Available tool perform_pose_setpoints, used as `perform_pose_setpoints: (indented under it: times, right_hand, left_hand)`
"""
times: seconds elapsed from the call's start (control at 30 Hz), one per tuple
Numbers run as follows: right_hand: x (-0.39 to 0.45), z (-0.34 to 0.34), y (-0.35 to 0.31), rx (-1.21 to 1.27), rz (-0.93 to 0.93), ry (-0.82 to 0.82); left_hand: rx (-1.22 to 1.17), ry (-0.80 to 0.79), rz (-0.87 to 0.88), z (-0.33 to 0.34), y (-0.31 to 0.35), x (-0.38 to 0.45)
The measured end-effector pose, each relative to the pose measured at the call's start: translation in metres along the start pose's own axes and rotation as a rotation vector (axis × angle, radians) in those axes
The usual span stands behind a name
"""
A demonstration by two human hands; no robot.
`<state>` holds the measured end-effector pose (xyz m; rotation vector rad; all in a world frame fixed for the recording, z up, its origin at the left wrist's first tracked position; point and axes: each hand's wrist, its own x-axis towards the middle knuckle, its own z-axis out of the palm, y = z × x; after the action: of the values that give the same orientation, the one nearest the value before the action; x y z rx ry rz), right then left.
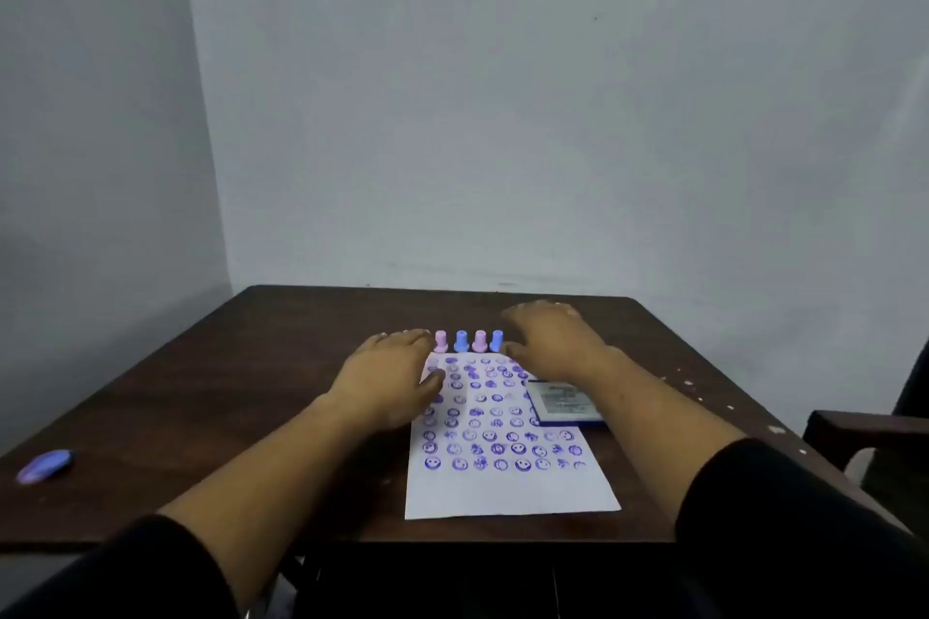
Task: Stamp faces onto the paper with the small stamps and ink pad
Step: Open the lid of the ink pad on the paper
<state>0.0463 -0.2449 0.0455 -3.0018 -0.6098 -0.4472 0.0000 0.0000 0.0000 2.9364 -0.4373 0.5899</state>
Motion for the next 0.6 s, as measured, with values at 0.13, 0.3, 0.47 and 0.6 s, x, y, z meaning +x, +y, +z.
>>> perform_pose_setpoints:
  times: [0.13, 0.3, 0.47, 0.6]
  right_hand:
    - [0.003, 0.007, 0.005, 0.046, 0.065, -0.143]
    - [0.003, 0.012, 0.026, 0.173, 0.113, -0.329]
    - [-0.012, 0.010, 0.063, 0.269, 0.143, -0.470]
    - [-0.024, 0.011, 0.087, 0.370, 0.139, -0.553]
  left_hand:
    - [-0.051, -0.068, 0.011, 0.014, -0.002, -0.008]
    - [-0.065, -0.130, 0.010, 0.022, -0.004, -0.013]
    - [-0.127, -0.105, 0.012, 0.032, -0.008, -0.018]
    - [-0.160, -0.099, -0.005, 0.034, -0.008, -0.017]
